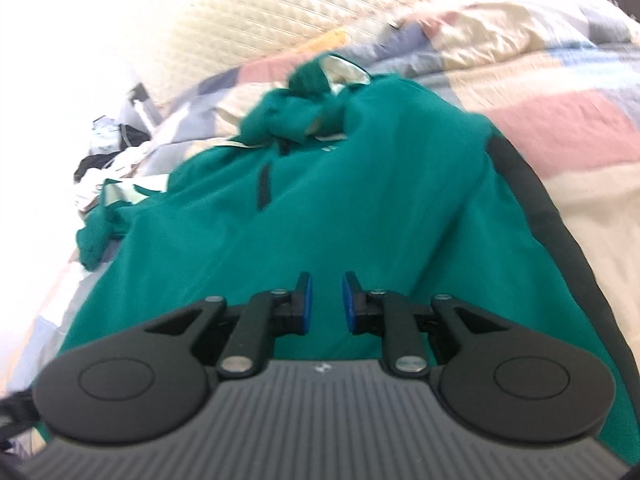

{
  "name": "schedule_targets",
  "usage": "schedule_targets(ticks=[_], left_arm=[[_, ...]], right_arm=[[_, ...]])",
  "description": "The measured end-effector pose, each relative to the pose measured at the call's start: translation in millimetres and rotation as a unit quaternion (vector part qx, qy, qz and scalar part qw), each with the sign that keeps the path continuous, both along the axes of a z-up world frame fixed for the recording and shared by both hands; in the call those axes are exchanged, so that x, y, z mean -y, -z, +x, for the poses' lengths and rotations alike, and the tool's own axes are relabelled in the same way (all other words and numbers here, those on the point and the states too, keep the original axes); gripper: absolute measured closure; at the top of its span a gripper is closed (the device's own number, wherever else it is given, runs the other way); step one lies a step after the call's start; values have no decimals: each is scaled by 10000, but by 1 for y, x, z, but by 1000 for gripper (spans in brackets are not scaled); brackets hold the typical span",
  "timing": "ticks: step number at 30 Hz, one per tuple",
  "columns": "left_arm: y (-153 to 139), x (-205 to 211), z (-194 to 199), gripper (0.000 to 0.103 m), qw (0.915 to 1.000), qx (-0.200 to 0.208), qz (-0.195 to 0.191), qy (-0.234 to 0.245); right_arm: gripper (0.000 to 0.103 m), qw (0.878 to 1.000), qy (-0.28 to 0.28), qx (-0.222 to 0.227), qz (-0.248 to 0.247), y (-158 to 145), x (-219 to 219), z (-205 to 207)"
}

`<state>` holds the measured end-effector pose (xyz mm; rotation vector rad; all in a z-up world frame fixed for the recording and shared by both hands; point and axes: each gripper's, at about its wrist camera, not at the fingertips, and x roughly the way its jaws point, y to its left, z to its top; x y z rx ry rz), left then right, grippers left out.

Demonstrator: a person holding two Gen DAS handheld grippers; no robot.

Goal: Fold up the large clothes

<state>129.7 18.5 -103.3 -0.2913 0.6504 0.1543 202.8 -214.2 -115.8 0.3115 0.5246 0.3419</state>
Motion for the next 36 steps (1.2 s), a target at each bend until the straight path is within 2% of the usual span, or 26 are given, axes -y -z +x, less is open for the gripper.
schedule_targets(ticks=[3,5,8,11,14,17,20,23,25,26,28,30,32,34,36], left_arm=[[16,-4,18,11,9986,-513,77,-76],[25,-9,25,11,9973,-727,-31,-127],[27,-10,27,11,9974,-710,10,-146],[23,-16,26,11,9978,-643,-101,-122],[9,-27,30,11,9987,-507,-51,-50],[-14,-52,52,11,9990,-422,106,-70],[-35,-93,84,11,9993,-329,190,-27],[-44,-138,121,11,9970,-374,679,-54],[-40,-170,149,11,9944,-484,943,-4],[-36,-186,162,11,9917,-458,1205,-30],[-25,-214,186,11,9812,-468,1864,-157],[-14,-241,210,11,9664,-509,2491,-391],[-6,-264,229,11,9599,-507,2722,-446],[1,-281,245,11,9565,-407,2879,-219],[9,-289,261,11,9481,-431,3151,-12]], right_arm=[[83,9996,-204,-34,-176,4,-12,1],[83,9988,-351,-192,-274,10,-20,4],[83,9962,-490,-495,-519,23,-31,10],[83,9949,-541,-477,-708,22,-35,8],[82,9959,-528,-565,-463,17,-30,6],[82,9963,-577,-620,-153,16,-27,4],[82,9962,-615,-578,-194,15,-30,2],[82,9959,-650,-536,-339,15,-35,4],[82,9961,-669,-436,-386,15,-36,5],[82,9960,-682,-378,-445,16,-37,5],[82,9954,-689,-384,-539,22,-37,8],[83,9960,-637,-470,-422,26,-35,11],[83,9963,-590,-503,-370,26,-37,16],[82,9964,-566,-431,-467,24,-43,20],[82,9965,-510,-400,-522,23,-48,25]])
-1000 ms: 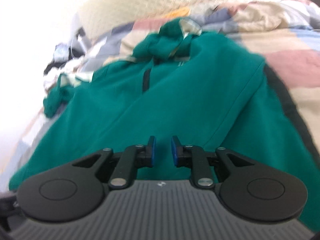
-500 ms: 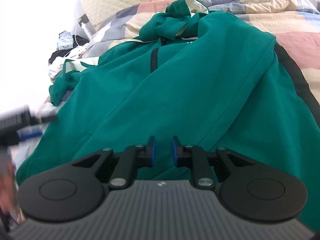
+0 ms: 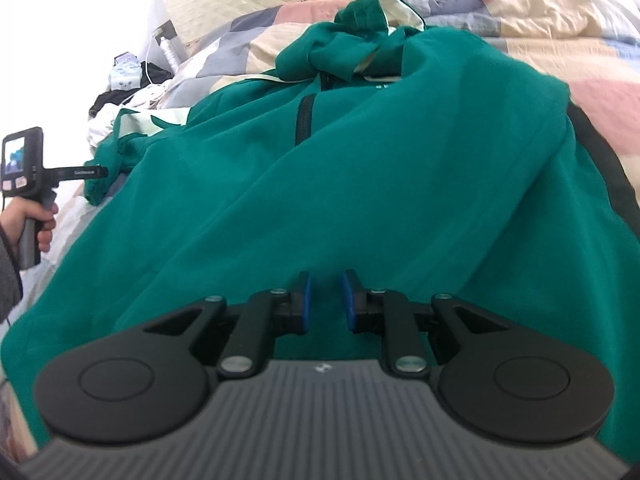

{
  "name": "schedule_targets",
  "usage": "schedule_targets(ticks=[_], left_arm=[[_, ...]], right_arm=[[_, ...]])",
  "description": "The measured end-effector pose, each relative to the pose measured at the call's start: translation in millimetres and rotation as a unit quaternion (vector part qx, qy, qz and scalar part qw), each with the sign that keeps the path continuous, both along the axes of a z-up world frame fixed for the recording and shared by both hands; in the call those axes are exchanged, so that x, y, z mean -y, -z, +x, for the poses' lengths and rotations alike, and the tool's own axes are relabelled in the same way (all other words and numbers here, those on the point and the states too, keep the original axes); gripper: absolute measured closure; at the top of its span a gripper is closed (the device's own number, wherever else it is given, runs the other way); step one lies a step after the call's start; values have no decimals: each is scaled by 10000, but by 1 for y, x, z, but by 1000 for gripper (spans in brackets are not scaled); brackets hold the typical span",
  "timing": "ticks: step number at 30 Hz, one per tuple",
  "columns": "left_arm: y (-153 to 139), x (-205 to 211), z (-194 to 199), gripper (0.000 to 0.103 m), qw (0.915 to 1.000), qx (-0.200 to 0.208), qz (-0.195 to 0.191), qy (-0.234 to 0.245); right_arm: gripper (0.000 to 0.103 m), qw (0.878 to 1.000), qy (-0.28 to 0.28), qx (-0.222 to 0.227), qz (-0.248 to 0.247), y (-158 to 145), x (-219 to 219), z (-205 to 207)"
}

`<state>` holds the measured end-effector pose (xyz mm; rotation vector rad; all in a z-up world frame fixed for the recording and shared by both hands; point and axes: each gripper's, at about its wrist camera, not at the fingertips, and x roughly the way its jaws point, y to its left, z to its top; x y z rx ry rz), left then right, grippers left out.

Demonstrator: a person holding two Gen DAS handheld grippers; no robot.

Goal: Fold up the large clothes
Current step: 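Grasp the other sleeve cuff with the left gripper and lift it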

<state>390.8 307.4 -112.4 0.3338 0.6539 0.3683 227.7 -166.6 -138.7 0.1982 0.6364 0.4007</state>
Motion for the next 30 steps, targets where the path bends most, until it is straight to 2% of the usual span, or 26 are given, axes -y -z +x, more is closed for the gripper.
schedule_targets(ticks=[3,4,5,8,11,13,15,19,25,28,30], left_arm=[[16,-17,25,12,9990,-277,356,-78],[22,-24,32,16,9983,-356,424,-198],[25,-32,37,34,9976,-425,438,-317],[19,-55,44,65,9970,-565,133,-521],[-9,-61,42,76,9971,-617,-108,-436],[-40,-56,33,78,9977,-549,-177,-351],[-81,-48,25,79,9979,-463,-413,-173],[-166,-12,5,81,9969,-346,-647,268],[-280,82,-29,82,9840,-395,-1456,945],[-315,134,-47,82,9762,-382,-1806,1136],[-325,178,-61,82,9729,-406,-1902,1253]], right_arm=[[82,9999,108,-4,8,2,-4,9],[82,9999,110,17,-61,3,-6,12],[82,9998,113,49,-133,4,-8,14],[82,9994,164,137,-255,3,-13,18],[82,9992,246,175,-281,2,-16,18],[82,9990,298,220,-235,4,-15,17],[82,9989,268,294,-256,4,-15,15],[82,9993,258,260,-40,-2,-6,7],[82,9973,319,373,552,-15,24,-21],[82,9959,316,510,676,-22,38,-39],[82,9944,332,563,833,-26,47,-49]])
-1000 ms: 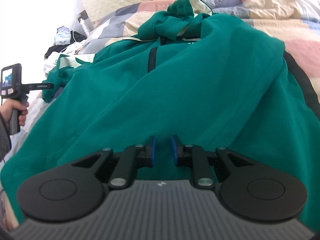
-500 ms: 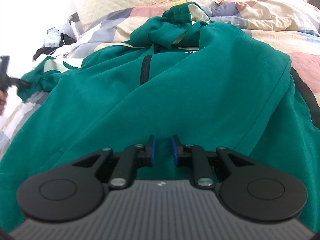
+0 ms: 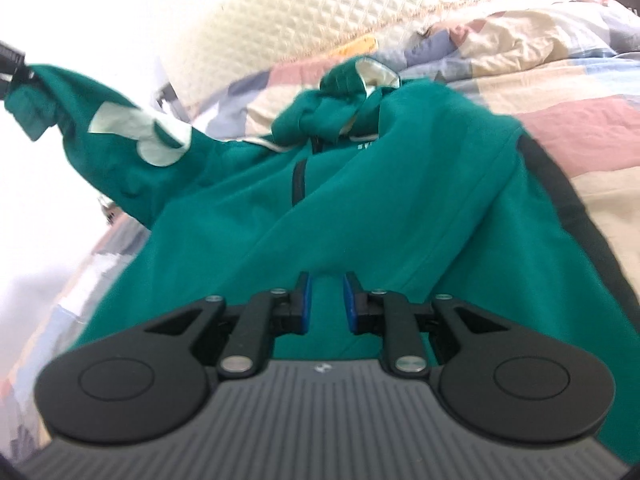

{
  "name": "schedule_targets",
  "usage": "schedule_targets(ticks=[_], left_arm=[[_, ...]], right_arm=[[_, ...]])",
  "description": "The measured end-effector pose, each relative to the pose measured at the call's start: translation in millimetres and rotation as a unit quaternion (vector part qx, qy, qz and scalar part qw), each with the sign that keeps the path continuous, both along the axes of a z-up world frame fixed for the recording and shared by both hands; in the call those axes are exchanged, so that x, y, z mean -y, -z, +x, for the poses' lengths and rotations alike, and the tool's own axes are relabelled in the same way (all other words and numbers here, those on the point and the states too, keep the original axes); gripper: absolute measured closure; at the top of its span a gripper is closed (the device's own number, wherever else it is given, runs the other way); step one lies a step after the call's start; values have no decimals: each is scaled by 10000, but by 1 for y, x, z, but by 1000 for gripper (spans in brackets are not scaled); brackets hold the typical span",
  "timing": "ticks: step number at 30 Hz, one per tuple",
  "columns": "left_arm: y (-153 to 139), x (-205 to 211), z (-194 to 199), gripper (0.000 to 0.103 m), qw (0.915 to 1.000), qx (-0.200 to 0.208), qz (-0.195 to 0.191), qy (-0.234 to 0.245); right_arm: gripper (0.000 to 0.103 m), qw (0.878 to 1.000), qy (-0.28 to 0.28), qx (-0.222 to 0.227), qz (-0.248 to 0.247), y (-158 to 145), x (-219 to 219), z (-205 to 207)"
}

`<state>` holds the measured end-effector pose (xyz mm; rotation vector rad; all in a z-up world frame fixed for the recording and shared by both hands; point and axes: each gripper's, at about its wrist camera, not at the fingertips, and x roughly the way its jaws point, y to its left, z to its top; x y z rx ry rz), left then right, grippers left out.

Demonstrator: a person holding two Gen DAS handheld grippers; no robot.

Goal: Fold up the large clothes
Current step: 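Grasp the other sleeve cuff with the left gripper and lift it, then lay the held sleeve across the hoodie front and open the left gripper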

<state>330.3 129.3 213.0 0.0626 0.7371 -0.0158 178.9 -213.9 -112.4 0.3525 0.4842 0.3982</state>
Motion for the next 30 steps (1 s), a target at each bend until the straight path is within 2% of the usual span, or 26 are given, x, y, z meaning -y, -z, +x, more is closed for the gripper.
schedule_targets(ticks=[3,6,11,15,16,20,24,27,28,30], left_arm=[[7,72,-21,82,9998,-66,-12,210],[35,136,-33,81,9987,-220,-186,426],[111,218,-49,80,9954,-447,-338,771],[171,245,-44,77,9922,-710,-634,809],[183,245,-40,74,9914,-775,-665,813],[210,242,-34,43,9881,-929,-882,852],[221,215,-43,32,9834,-981,-1236,893],[226,189,-56,18,9757,-1032,-1652,1006],[226,179,-62,15,9732,-1032,-1776,1037],[227,166,-75,11,9713,-954,-1914,1045]], right_arm=[[82,9996,45,49,260,-5,16,-12],[82,9983,175,57,560,-10,32,-19],[82,9945,503,119,916,-13,59,-24],[82,9915,812,101,1009,-12,79,-23],[82,9904,900,102,1042,-11,83,-23],[82,9876,1081,123,1131,-12,94,-21],[81,9865,1111,62,1200,-11,96,-17],[81,9852,1170,57,1250,-13,97,-17],[77,9844,1203,71,1283,-14,98,-16],[55,9832,1206,60,1369,-14,98,-15]])
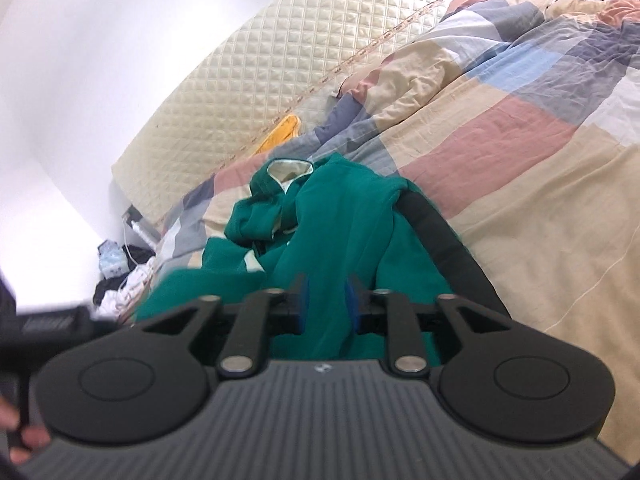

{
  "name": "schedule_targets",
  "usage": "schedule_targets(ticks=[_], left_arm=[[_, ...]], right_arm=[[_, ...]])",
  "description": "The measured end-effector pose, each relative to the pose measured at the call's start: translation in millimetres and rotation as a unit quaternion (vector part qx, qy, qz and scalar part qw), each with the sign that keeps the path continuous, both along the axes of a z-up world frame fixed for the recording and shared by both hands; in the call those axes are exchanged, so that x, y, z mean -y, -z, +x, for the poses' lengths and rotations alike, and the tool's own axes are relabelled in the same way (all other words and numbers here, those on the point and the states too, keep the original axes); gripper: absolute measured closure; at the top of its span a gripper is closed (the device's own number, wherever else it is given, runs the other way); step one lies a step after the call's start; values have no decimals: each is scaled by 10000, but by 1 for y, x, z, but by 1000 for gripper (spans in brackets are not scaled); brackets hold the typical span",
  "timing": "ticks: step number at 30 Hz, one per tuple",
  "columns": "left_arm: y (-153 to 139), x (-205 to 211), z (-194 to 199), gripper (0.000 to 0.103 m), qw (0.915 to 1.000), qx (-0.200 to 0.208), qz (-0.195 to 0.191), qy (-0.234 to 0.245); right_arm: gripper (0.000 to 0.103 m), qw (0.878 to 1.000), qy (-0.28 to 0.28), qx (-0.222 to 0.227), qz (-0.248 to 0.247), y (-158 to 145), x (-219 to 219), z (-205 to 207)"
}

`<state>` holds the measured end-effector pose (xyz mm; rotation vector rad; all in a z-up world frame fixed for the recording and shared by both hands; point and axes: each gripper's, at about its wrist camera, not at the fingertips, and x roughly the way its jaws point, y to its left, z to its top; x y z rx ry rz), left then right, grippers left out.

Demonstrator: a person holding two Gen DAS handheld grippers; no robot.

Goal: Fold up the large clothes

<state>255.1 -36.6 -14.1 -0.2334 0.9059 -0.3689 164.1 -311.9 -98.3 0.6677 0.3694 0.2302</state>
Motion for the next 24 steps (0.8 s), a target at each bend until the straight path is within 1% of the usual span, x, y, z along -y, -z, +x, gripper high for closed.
schedule_targets(ticks=[4,6,8,10,11,13,15,17,18,21,22,23,24], left_arm=[[-1,-13,-25,9,9991,215,-204,311],[-1,-22,-32,9,9980,253,-439,377],[2,-31,-34,8,9968,413,-603,329],[12,-44,-27,8,9969,473,-624,-44],[19,-52,-20,8,9965,407,-651,-330],[36,-72,-2,8,9921,246,-834,-907],[56,-91,19,8,9845,126,-968,-1459],[72,-107,38,9,9770,102,-960,-1900],[80,-115,46,10,9713,77,-969,-2171],[103,-133,70,12,9546,-86,-1301,-2678],[109,-138,78,20,9500,-168,-1416,-2778],[114,-140,85,30,9470,-258,-1522,-2816],[119,-140,92,37,9452,-314,-1599,-2829]], right_arm=[[54,9999,-140,-5,88,-1,-5,3],[54,9997,-223,-14,97,-1,-9,4],[54,9994,-325,-52,132,-1,-12,5],[54,9986,-476,-142,153,1,-17,6],[54,9981,-557,-198,147,2,-21,8],[54,9972,-690,-280,36,5,-31,9],[54,9962,-797,-321,-163,6,-38,10],[54,9952,-876,-317,-290,6,-44,10],[54,9948,-912,-317,-332,6,-46,11],[55,9925,-1015,-325,-592,8,-54,15],[55,9913,-1041,-361,-722,10,-57,17],[56,9903,-1066,-383,-802,12,-60,20],[57,9896,-1101,-389,-837,14,-63,23]])
